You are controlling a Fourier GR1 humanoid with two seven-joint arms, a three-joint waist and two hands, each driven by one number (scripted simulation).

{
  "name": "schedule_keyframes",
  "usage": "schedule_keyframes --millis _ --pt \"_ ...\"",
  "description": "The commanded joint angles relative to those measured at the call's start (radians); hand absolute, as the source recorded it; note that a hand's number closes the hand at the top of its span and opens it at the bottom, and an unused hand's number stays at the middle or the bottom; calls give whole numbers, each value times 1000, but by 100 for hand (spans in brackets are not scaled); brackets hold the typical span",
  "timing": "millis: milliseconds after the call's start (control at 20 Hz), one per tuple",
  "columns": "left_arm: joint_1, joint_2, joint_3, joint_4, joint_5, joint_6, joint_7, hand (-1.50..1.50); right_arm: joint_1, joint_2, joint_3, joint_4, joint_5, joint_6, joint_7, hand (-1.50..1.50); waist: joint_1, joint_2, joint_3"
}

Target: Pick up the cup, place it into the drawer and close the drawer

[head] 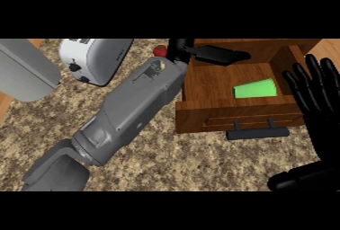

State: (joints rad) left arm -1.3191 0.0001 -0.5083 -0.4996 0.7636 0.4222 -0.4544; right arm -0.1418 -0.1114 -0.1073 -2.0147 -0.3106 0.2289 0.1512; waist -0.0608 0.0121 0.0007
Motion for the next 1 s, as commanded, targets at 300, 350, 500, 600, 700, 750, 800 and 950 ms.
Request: schedule_keyframes --millis 300,350,500,600,700,750,800,950 --pt "155 98 85 -176 30 -34 6 -150 138 -148 -39 -41 25 194 -61 150 74 -20 0" --pt "132 113 95 -242 37 3 68 -150 106 -124 7 -91 75 137 -8 150 81 -24 -1" --pt "263 141 83 -378 33 49 87 -150 131 -156 -4 -79 102 174 -27 150 90 -26 -1" --pt "337 238 93 -431 34 -3 101 -150 153 -183 -18 -99 118 184 -10 150 92 -26 -1" --pt "388 269 106 -502 41 5 124 -150 117 -161 56 -75 222 162 -1 150 98 -24 -1" --pt "449 291 120 -509 42 -35 87 -150 147 -188 36 -111 201 192 -4 150 84 -21 -1" --pt "479 322 120 -554 52 -41 126 -150 116 -161 51 -18 282 169 -71 150 98 -20 -1" --pt "609 363 110 -741 42 12 173 -150 142 -148 67 -65 307 141 -19 150 86 -21 -1"
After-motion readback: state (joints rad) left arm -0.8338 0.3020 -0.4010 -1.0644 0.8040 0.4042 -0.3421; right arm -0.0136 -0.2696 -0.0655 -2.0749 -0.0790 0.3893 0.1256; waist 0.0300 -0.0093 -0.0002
